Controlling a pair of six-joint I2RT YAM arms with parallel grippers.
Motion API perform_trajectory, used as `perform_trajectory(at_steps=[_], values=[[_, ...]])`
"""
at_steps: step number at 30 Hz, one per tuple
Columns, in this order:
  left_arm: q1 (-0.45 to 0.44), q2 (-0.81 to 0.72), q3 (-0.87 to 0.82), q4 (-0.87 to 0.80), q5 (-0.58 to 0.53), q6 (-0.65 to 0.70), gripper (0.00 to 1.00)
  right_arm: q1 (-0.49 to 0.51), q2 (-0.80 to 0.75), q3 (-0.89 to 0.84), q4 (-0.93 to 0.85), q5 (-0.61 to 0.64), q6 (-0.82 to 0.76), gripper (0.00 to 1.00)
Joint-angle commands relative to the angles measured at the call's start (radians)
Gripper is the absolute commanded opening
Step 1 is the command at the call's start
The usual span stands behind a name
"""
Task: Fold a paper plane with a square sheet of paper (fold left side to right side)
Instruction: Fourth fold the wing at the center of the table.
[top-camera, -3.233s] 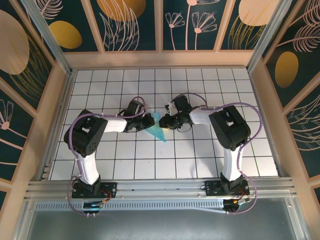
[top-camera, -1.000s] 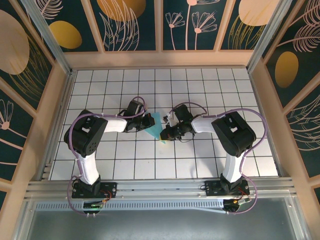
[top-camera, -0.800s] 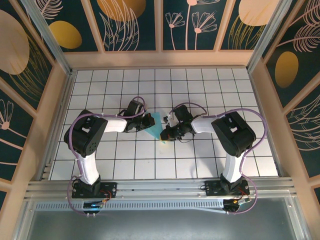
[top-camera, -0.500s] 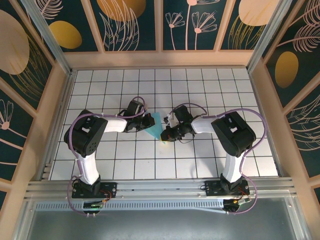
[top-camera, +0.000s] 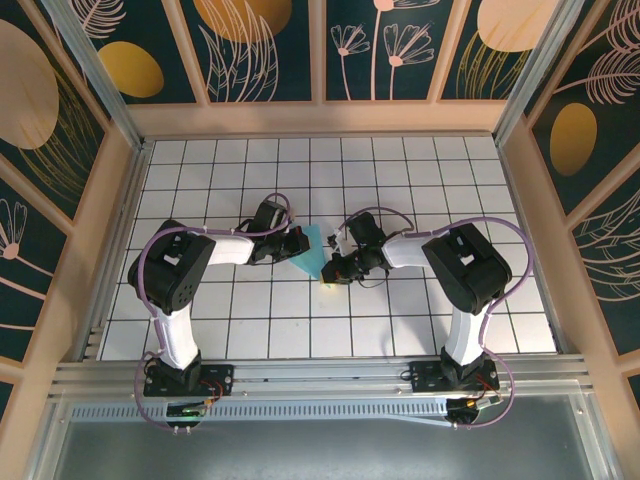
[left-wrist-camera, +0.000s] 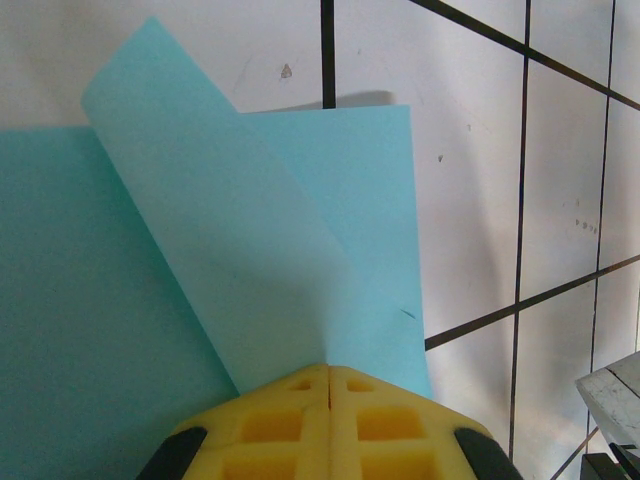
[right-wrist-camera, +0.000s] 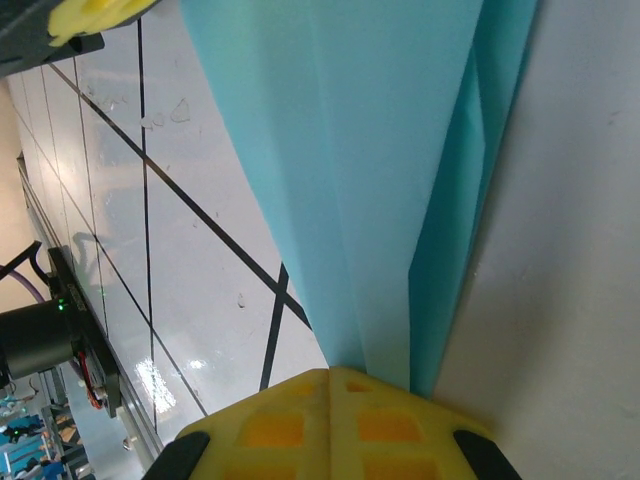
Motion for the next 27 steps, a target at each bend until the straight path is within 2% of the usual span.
perform_trajectory(at_steps=[1,27], values=[[-0.001,0.039,-0.011,-0.085,-0.071,0.011,0.0,0.008,-0.002,-0.022,-0.022,0.022,-0.002,0.0],[-0.001,0.052,0.009,-0.108,-0.088,0.019,0.0,0.008,-0.084,-0.143,-0.02,0.026,0.006,0.0]])
